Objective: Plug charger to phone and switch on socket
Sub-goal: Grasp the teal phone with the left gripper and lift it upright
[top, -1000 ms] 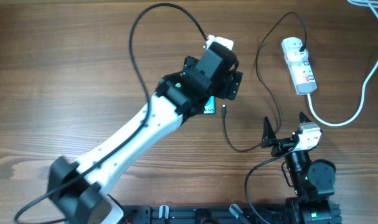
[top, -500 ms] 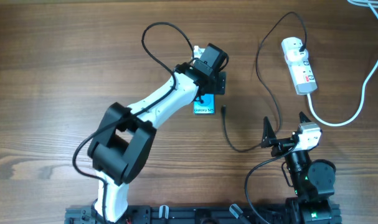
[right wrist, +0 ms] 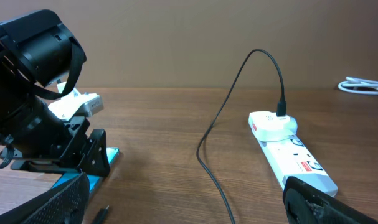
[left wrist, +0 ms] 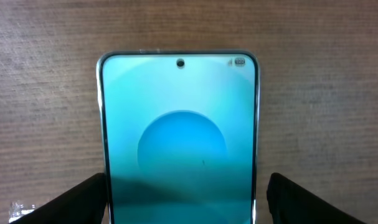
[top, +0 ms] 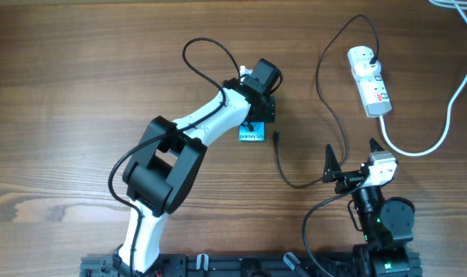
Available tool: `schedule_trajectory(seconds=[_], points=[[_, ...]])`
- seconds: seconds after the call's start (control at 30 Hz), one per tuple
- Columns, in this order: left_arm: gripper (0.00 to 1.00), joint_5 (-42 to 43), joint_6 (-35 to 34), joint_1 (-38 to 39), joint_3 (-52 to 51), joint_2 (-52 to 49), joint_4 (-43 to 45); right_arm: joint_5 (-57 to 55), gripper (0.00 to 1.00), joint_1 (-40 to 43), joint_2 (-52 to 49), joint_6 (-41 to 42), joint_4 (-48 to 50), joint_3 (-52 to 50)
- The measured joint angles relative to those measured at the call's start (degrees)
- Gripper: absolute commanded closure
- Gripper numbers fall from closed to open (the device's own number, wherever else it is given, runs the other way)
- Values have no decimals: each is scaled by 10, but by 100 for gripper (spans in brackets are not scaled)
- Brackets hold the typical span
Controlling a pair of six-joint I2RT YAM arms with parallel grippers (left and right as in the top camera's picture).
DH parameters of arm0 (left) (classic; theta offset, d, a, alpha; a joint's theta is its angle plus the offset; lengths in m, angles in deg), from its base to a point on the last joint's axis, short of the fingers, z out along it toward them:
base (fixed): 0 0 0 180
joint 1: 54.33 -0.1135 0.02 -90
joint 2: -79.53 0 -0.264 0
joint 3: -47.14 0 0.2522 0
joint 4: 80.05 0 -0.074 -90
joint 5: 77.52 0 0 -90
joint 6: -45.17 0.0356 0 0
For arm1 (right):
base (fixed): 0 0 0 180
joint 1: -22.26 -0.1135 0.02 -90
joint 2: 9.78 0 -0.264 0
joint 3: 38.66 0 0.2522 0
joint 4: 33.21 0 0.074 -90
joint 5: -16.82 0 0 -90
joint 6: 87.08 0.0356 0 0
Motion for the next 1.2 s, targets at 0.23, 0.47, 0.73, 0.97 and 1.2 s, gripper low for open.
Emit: schedule_trajectory(seconds=[0.23, 0.47, 0.73, 0.97, 1.2], points=[[30, 10, -17, 0, 9, 0, -52, 0, 0, 0, 0, 0, 0, 0], [38, 9, -29, 0, 12, 0, -79, 0, 0, 0, 0, 0, 0, 0], [20, -9, -68, 2, 12, 0, -130, 0, 0, 0, 0, 0, 0, 0], [34, -11, -69, 2, 13, -3, -128, 0, 0, 0, 0, 0, 0, 0], [48, -15, -70, 3, 17, -5, -127, 0, 0, 0, 0, 0, 0, 0]])
